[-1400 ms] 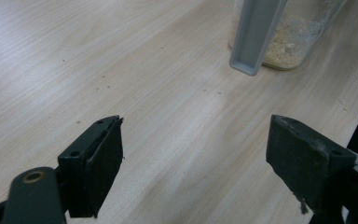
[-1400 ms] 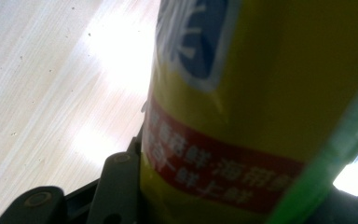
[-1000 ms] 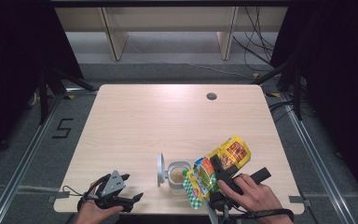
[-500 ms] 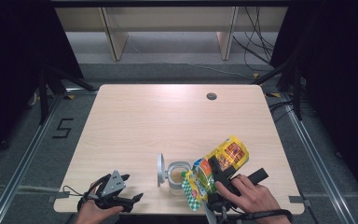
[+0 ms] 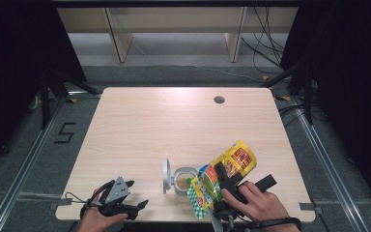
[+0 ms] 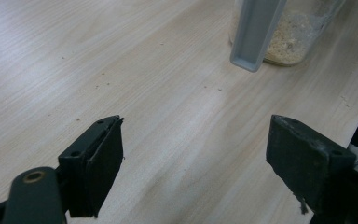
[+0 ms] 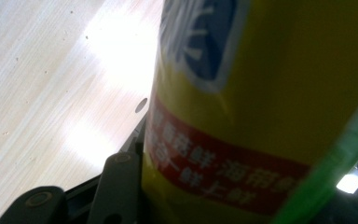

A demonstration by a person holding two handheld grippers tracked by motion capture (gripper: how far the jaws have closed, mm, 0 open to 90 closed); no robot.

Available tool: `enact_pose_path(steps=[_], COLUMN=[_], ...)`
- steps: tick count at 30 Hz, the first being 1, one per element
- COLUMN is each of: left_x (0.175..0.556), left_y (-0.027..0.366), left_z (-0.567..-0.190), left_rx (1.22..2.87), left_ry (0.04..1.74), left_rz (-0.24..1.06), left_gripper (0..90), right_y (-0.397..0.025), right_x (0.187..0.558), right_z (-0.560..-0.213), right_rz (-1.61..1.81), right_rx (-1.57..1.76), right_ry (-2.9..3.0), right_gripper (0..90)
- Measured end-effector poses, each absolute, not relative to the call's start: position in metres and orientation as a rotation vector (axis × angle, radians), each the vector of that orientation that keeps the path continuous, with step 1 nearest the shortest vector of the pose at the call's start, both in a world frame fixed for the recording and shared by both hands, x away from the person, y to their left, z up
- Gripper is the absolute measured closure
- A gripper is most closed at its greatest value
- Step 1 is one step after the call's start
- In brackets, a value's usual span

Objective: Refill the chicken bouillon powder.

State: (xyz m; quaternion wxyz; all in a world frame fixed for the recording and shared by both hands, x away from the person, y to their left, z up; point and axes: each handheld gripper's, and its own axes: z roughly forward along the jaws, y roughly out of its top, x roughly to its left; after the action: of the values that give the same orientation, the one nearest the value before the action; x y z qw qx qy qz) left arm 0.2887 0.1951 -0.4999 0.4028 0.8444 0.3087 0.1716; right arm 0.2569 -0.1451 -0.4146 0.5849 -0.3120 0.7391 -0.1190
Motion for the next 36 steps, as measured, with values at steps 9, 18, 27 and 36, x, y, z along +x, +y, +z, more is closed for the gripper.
enact_pose_path(steps=[9,18,27,36], left_x=[0.2879,0.2882,0.288,0.2883], left_y=[0.1956,0.196,0.1959,0.1958], left_z=[-0.4985,-0.4983,-0.4986,-0.4992], left_rx=[2.149,2.157,2.15,2.139], left_ry=[0.775,0.771,0.776,0.775], left_rz=[0.43,0.43,0.431,0.434], left_gripper=[18.4,18.4,18.4,18.4], right_y=[-0.1414,-0.1448,-0.1456,-0.1473], right_x=[0.2547,0.2563,0.2567,0.2578], right_z=[-0.4166,-0.4162,-0.4148,-0.4154], right_rz=[-0.259,-0.271,-0.273,-0.264], right_rx=[-0.726,-0.718,-0.716,-0.711], right_ry=[1.709,1.712,1.722,1.717], right_gripper=[59.4,60.3,60.4,60.4])
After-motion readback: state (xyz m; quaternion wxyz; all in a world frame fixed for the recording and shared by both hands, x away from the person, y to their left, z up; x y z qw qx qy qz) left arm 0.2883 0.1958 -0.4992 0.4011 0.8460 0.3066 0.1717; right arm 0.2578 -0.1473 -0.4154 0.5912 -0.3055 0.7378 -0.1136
